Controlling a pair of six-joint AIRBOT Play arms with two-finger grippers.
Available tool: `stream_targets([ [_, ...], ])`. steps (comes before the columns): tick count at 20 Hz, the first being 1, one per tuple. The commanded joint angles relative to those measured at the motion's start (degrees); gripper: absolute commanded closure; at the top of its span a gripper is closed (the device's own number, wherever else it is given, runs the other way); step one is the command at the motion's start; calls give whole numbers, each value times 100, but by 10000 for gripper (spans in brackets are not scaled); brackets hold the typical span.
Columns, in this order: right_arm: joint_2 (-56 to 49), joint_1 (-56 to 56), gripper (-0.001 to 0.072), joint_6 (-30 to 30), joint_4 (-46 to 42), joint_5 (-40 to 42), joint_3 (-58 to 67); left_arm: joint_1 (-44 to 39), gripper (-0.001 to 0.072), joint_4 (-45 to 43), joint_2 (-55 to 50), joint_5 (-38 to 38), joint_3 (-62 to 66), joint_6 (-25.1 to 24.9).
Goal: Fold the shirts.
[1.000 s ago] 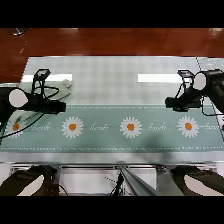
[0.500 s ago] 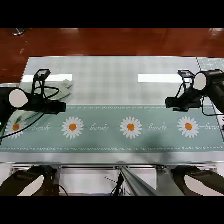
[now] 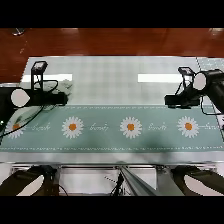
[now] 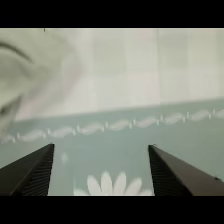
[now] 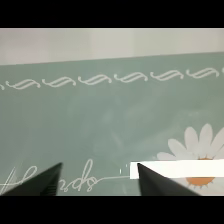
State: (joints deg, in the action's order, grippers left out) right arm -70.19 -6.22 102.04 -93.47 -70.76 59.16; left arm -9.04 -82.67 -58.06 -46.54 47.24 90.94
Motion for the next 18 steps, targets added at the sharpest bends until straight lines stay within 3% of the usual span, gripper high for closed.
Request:
stream_targets([
  [1,-7,2,89,-122,-35,208,-2,197,2,-184,-210,896,199,-39],
  [3,-4,2,90,-164,-35,142,-2,557,4,-671,-487,927,485,-37],
  [8,-4,-133,91,-247,468,111,-2,2015,5,-796,-1270,-269,970,-24],
  [11,-4,-463,91,-229,466,179,-2,2743,6,-780,-1497,-44,970,-22],
  [18,-4,-789,91,127,584,544,0,2608,6,-671,-2389,-129,970,-44],
])
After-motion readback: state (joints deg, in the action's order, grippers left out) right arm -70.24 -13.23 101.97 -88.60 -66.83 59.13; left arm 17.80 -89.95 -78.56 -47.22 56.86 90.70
